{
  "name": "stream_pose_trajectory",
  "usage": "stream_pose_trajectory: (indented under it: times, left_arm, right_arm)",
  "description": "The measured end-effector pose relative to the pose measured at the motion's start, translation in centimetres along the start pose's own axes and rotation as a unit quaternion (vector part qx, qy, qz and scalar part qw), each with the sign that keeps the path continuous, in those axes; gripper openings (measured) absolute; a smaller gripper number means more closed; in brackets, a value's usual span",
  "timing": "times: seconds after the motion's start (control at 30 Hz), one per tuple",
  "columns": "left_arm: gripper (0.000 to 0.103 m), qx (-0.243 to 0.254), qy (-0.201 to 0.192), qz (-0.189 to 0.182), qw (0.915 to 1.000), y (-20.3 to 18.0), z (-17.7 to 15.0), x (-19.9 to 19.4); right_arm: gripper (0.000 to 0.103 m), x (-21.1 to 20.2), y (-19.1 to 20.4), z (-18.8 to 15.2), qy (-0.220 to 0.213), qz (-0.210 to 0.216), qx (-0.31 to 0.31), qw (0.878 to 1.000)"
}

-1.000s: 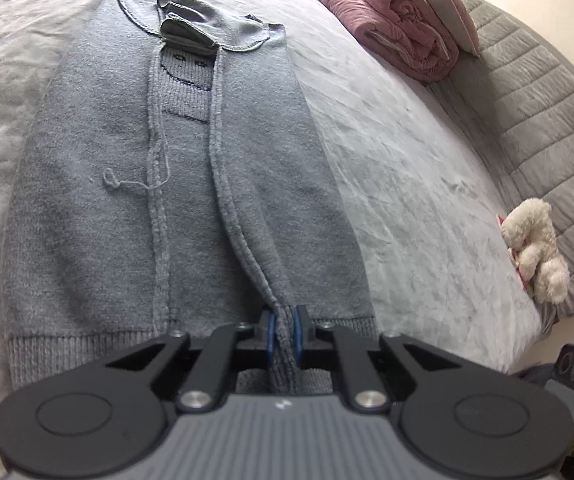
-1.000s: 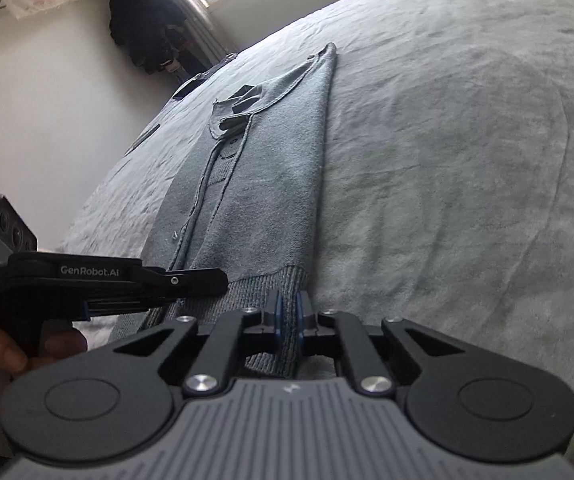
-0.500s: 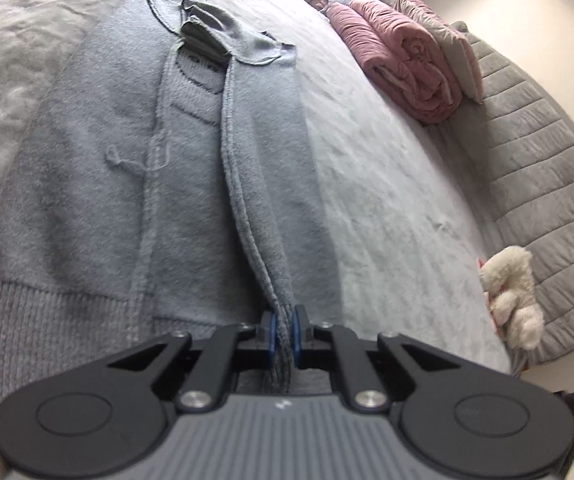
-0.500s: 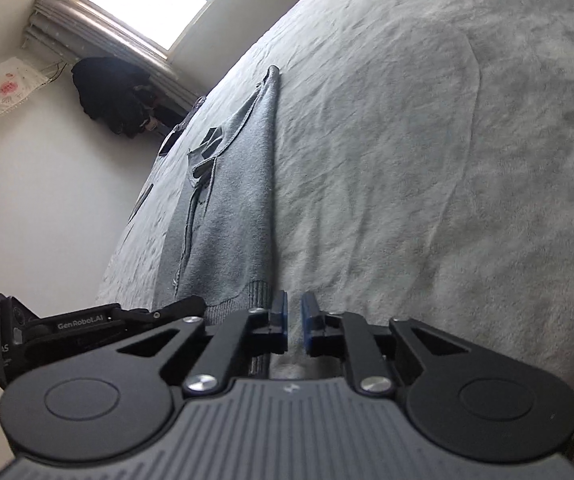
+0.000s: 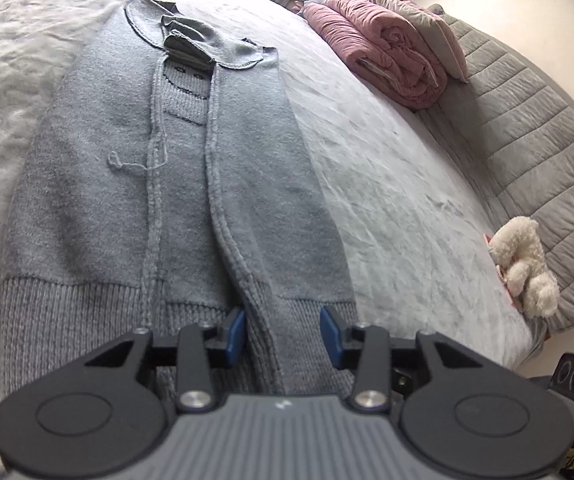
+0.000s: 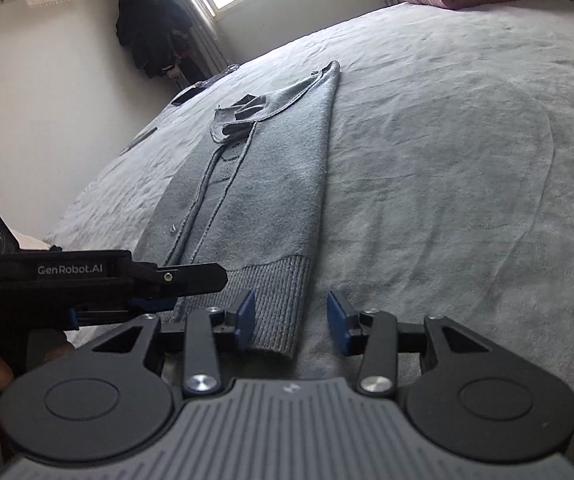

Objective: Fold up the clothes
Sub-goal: 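Grasp the ribbed hem with the left gripper while the right gripper grasps it too, then open the left gripper while the right gripper holds the hem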

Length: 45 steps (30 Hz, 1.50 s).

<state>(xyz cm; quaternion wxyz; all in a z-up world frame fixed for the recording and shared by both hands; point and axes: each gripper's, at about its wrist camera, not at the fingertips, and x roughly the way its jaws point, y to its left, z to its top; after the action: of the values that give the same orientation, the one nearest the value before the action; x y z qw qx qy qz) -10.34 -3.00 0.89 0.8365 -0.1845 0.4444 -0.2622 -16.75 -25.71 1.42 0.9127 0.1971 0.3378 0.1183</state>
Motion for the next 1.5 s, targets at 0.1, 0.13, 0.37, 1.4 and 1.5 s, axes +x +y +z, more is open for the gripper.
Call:
stream_pose_trajectory:
  times: [0.1, 0.13, 0.37, 1.4, 1.5]
  left_arm:
    - [0.009, 0.007, 0.004, -0.005, 1.0, -0.4, -0.1, 0.1]
    - [0.009, 0.006, 0.005, -0.009, 0.9999, -0.4, -0.1, 0.1]
    - [0.008, -0.017, -0.029, -0.074, 0.9967, -1.3, -0.2, -1.2]
    - [0.032, -0.025, -0.045, -0.047, 0.9976, 2.8, 0.8, -6.0]
    - [0.034, -0.06, -0.083, -0.019, 0.9946, 4.9, 1.5, -8.2]
  right_arm:
    - [0.008, 0.5, -0.4, -0.1, 0.007, 0.013, 0.024, 1.0]
    - [0.007, 0.7, -0.8, -0.1, 0.007, 0.017, 0.044, 0.999]
    - [0.007, -3.2, -4.8, -0.1, -0.062, 0.097, 0.191, 0.975]
    - [0.014, 0.9, -1.8, 1.2, -0.017, -0.029, 0.053, 0.998]
    - [0.015, 0.5, -2.6, 1.2, -0.011, -0.012, 0.089, 0.996]
